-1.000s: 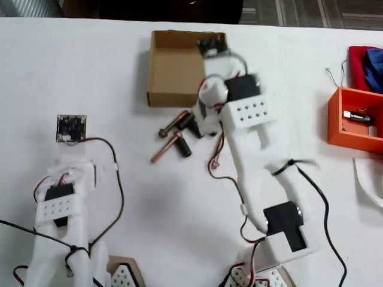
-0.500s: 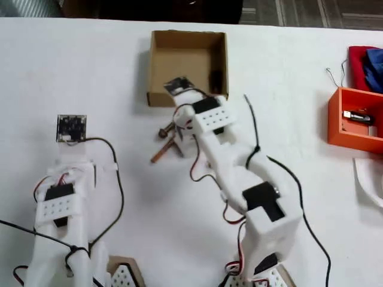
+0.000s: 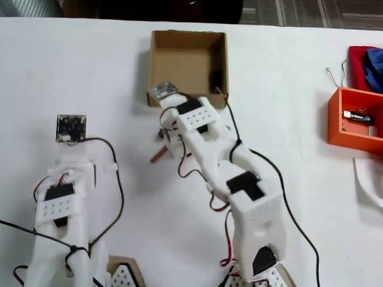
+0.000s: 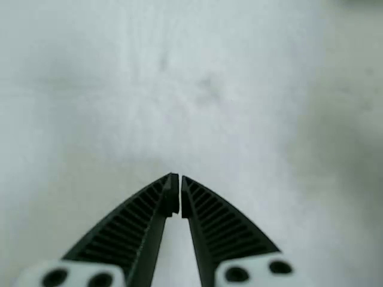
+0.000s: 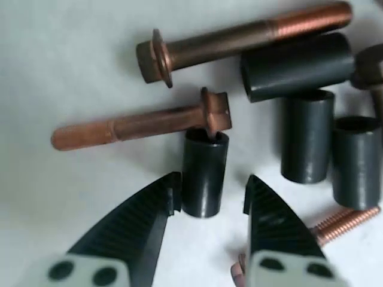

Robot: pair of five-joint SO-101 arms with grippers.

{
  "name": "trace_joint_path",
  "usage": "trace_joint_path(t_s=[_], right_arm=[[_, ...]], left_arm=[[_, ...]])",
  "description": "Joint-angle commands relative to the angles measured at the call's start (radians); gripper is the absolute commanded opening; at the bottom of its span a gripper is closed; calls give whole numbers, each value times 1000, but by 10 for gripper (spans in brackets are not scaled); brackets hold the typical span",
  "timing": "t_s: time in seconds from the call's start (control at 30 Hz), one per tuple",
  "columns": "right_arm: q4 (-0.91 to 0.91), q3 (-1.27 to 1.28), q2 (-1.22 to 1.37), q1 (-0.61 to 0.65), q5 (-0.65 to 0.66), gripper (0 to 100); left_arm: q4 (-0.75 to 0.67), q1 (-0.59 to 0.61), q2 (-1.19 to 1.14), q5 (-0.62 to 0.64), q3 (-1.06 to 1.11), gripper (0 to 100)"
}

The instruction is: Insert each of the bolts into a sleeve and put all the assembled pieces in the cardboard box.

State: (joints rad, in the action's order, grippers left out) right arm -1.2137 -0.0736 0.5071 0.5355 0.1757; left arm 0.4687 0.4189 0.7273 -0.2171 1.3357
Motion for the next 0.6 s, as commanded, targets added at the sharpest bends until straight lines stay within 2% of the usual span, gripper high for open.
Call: trace_joint_path(t_s=[0.0,0.27,0.4,0.43,0.57], right_arm=[[8,-87,41,4,8,163],[-19,-161,130,7,8,156],[-18,-163,124,1,8,9],[-18,-160,113,1,8,32],[-33,-155,27,1,6,22]], left_arm=[[-18,-12,3,-8,-4,39],[-18,-12,3,-8,-4,39],[-18,-12,3,-8,-4,39],[-18,-12,3,-8,-4,39],[-18,-12,3,-8,-4,39]])
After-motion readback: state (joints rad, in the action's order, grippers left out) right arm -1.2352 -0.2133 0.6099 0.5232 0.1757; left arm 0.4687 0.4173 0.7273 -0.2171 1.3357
